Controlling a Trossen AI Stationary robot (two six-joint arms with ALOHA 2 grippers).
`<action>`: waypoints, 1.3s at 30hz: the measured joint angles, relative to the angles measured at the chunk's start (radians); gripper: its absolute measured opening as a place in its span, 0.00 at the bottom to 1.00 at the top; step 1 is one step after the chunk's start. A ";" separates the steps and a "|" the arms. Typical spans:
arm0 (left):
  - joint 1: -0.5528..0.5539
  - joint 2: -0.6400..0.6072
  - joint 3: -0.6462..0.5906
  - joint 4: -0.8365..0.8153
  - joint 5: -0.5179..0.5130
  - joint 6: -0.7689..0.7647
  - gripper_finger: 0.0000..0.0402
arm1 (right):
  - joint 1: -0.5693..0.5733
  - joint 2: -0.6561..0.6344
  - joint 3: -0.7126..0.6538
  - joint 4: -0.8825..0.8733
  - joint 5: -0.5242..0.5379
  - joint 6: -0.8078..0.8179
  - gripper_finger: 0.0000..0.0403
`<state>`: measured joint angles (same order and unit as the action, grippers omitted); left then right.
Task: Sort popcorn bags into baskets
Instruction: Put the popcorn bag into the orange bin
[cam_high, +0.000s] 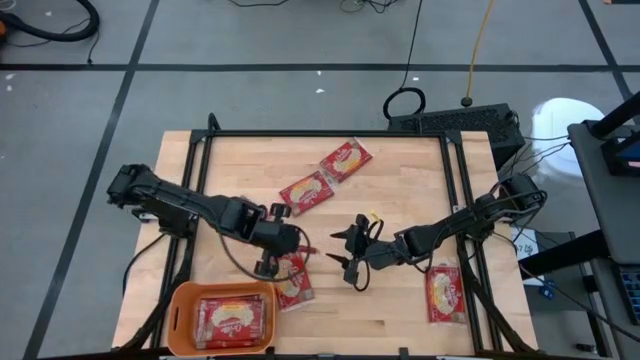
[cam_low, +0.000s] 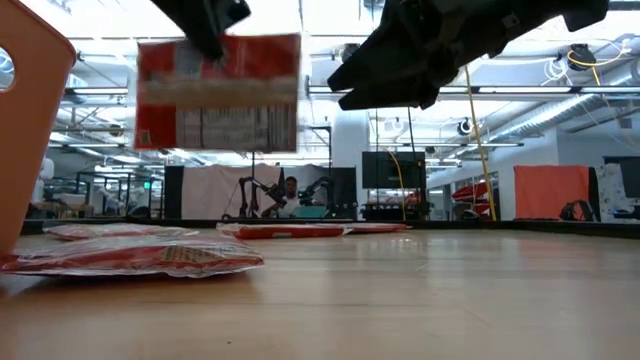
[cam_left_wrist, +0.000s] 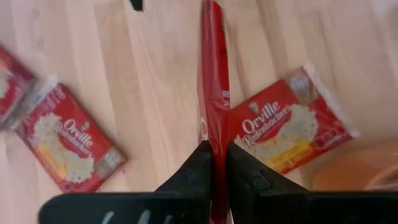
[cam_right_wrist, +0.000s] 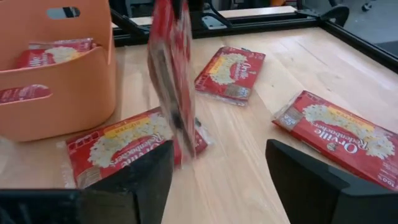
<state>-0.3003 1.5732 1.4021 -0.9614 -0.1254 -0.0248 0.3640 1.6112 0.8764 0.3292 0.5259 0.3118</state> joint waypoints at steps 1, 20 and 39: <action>-0.005 -0.012 0.000 0.007 -0.004 -0.004 0.07 | 0.003 -0.001 0.000 0.000 0.000 -0.006 0.62; -0.399 -0.229 0.001 -0.101 -0.107 -0.469 0.06 | 0.064 -0.004 0.000 0.017 0.003 -0.010 0.62; -0.817 -0.096 -0.003 -0.180 -0.322 -0.983 0.06 | 0.064 -0.003 0.000 0.060 0.002 -0.003 0.62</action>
<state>-1.1177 1.4772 1.3987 -1.1413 -0.4472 -1.0080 0.4282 1.6077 0.8761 0.3889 0.5282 0.3091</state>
